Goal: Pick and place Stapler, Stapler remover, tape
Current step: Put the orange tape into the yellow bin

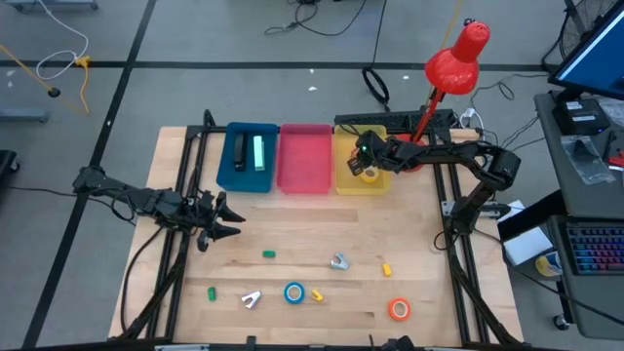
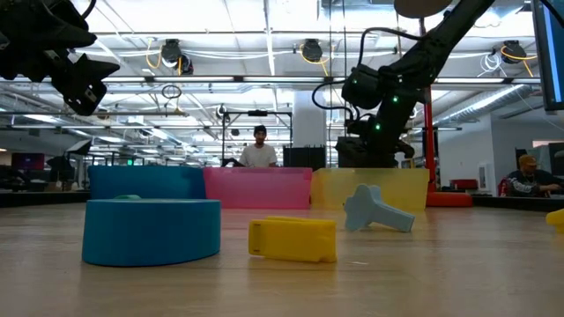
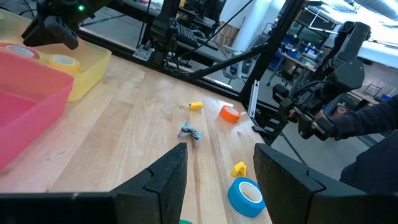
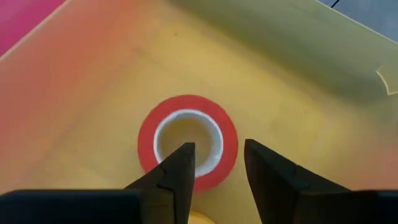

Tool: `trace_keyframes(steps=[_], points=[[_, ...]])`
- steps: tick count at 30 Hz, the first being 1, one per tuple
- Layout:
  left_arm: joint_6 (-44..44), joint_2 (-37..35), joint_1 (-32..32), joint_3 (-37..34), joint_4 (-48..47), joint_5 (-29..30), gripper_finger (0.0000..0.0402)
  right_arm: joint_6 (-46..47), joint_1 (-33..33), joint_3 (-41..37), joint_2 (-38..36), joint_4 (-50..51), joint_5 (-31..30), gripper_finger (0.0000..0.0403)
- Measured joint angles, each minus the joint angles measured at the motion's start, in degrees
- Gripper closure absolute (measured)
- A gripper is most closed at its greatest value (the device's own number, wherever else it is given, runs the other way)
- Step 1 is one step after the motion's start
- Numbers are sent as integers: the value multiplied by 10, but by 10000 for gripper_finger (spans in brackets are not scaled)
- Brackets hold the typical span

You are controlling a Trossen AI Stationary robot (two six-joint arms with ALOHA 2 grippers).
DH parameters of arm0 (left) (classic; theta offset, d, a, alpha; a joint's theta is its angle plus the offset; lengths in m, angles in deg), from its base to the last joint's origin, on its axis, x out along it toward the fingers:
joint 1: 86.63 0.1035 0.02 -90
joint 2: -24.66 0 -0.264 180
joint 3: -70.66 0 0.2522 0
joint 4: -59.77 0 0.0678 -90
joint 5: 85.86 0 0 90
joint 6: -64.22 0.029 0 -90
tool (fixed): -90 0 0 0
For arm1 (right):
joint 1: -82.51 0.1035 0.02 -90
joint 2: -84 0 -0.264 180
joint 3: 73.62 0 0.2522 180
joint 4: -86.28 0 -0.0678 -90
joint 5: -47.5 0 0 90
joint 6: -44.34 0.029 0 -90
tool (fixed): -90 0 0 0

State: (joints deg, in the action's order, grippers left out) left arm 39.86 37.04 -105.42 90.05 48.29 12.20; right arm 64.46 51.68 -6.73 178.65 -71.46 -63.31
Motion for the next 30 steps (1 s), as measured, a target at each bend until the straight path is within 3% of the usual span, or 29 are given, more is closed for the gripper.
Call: trace_keyframes(steps=[8,18,24,30], points=[[-1,0,0,0,0,0,215,0,5,0,-15,1,2,267],[-3,0,0,0,9,0,215,-18,46,0,-83,8,95,281],[-4,0,0,0,9,0,215,-48,101,0,-153,66,202,288],[-4,0,0,0,9,0,215,-36,173,1,-217,217,338,289]])
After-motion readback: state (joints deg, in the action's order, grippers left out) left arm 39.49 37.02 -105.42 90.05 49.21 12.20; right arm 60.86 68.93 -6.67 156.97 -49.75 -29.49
